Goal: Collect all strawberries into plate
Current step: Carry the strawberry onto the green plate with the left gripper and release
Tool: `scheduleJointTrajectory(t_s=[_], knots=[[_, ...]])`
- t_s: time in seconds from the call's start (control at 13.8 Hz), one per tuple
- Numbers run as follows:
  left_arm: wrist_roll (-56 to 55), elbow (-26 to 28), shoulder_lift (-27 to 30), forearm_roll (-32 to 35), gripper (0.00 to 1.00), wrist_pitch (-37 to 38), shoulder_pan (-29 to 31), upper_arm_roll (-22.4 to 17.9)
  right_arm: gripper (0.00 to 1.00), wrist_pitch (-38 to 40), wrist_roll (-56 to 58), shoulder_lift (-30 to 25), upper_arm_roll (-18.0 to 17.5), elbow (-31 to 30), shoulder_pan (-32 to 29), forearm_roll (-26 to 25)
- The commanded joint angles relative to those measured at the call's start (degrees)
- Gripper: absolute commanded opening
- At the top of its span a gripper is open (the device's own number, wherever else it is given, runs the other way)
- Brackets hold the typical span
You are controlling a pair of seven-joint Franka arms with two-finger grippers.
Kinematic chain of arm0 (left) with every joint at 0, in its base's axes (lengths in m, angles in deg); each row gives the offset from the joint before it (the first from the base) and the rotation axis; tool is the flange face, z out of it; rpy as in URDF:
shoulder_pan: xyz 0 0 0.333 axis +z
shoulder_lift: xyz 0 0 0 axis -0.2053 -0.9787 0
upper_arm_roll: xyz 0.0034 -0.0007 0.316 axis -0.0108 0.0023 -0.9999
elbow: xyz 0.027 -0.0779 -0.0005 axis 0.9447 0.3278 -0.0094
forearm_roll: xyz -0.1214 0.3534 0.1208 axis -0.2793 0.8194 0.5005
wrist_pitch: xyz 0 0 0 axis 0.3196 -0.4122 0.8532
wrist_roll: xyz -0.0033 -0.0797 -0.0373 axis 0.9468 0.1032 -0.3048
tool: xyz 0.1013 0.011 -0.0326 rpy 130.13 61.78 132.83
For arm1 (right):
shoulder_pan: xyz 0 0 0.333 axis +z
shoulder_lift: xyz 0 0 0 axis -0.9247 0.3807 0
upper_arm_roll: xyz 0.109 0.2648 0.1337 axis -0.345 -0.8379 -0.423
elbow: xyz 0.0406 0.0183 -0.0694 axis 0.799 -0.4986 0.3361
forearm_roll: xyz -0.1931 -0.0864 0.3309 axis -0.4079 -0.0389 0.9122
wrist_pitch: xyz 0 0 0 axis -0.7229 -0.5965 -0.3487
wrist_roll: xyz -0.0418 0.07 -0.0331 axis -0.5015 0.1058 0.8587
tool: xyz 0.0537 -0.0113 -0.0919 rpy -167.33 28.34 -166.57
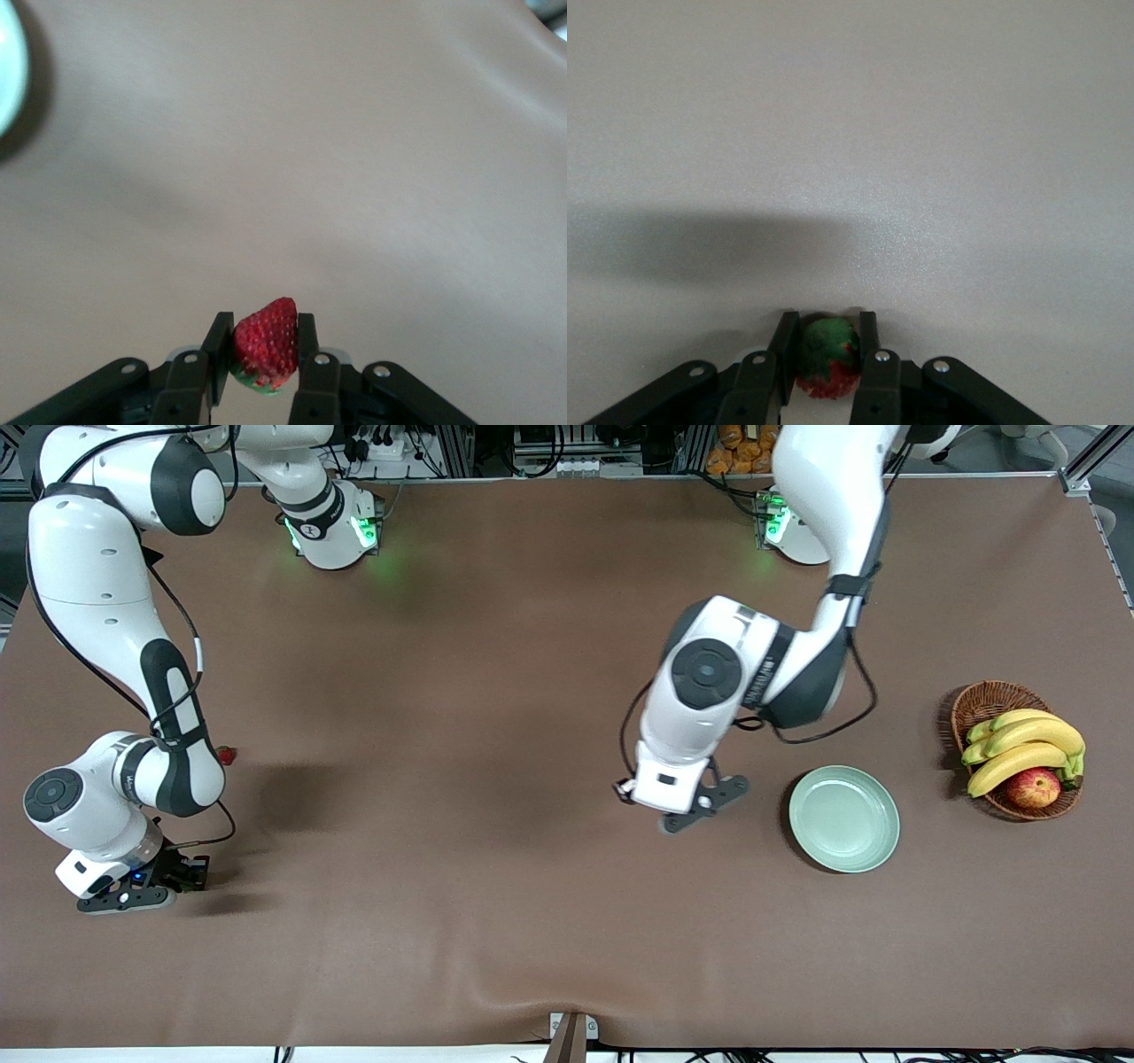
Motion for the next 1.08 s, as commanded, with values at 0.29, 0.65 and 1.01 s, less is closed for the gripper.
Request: scheduleJointTrajectory(t_s=[0.29, 0.65, 1.01], knots=[[0.66, 9.19, 7.42, 5.28, 0.0, 2.67, 5.96, 0.35, 0.02, -0.18, 1.7, 0.36, -4.17, 4.78, -0.53, -0.71], [7.86, 16.14, 10.77, 8.54, 0.0, 2.05, 11.22, 0.44, 0.0, -0.09, -4.69, -1.22, -13.74, 6.02, 0.52, 1.31], [17.78, 24.49, 10.43, 8.54, 0.0, -7.15, 18.6, 0.53, 0.0, 3.41, -18.31, -1.05, -16.58, 5.49, 9.73, 1.4]])
